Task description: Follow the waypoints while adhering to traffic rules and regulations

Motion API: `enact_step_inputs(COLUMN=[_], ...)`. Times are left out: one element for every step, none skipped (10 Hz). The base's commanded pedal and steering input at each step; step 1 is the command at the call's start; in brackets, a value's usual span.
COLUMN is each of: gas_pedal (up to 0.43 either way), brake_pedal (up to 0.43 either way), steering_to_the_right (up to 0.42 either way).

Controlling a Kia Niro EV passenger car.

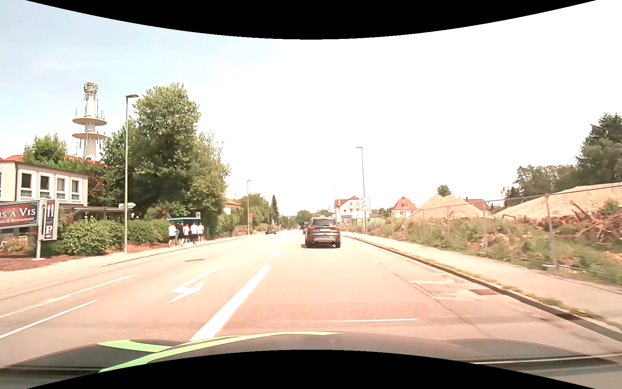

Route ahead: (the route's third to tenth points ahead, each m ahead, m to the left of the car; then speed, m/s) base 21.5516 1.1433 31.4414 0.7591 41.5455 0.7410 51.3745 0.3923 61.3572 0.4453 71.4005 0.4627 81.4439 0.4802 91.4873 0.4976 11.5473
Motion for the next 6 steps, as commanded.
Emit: enact_step_inputs(gas_pedal=[0.079,0.079,0.079,0.079,0.079,0.079], brake_pedal=[0.000,0.000,0.000,0.000,0.000,0.000], steering_to_the_right=[-0.006,-0.006,-0.006,-0.005,-0.004,-0.003])
